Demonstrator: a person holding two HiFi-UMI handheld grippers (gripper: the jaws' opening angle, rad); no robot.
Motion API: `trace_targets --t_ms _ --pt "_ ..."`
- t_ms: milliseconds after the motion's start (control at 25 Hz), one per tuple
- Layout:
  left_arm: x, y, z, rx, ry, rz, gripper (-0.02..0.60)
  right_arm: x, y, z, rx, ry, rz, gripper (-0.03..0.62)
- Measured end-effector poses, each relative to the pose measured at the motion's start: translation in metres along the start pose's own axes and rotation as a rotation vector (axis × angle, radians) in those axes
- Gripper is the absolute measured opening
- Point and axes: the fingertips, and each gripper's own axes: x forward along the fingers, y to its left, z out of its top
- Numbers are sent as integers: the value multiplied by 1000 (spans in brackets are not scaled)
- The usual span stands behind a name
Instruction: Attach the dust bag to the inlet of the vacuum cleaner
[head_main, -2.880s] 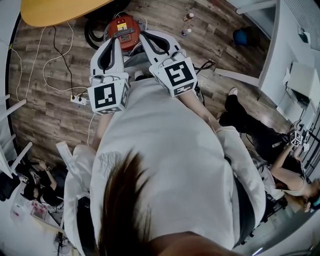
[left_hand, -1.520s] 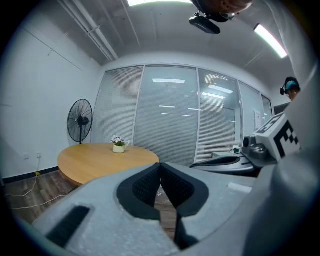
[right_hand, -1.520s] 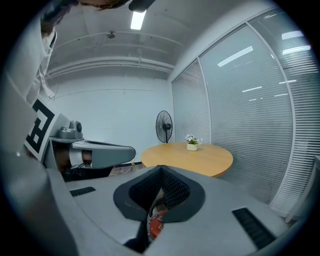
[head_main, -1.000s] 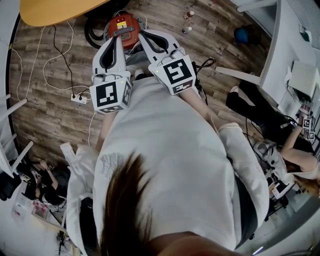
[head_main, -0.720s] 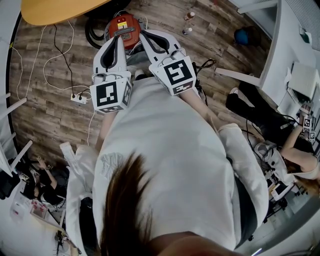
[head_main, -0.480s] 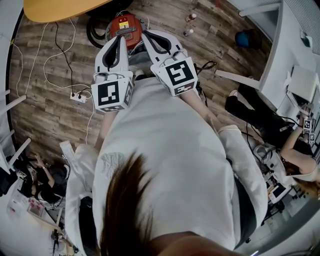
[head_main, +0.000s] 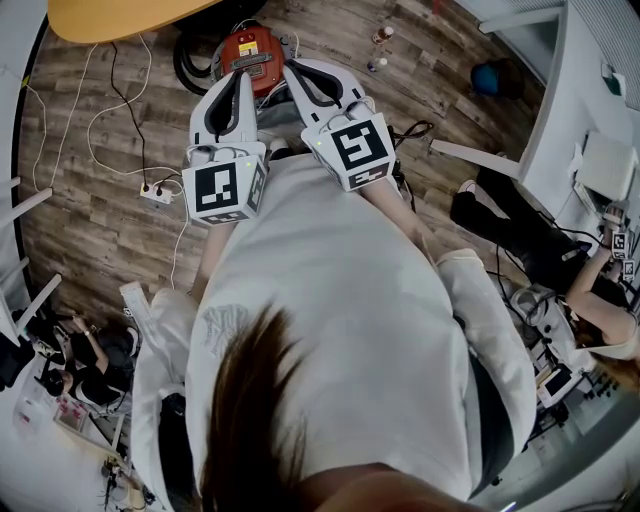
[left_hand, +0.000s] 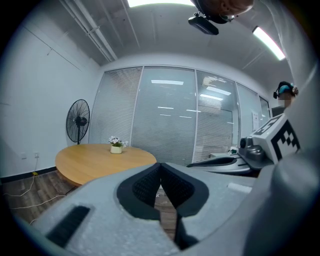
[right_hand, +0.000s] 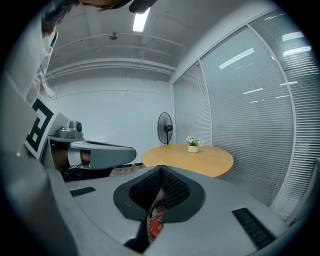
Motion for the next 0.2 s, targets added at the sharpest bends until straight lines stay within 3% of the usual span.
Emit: trace_targets --t_ms 200 --pt "1 -1 0 -2 2 2 17 0 -2 0 1 -1 0 3"
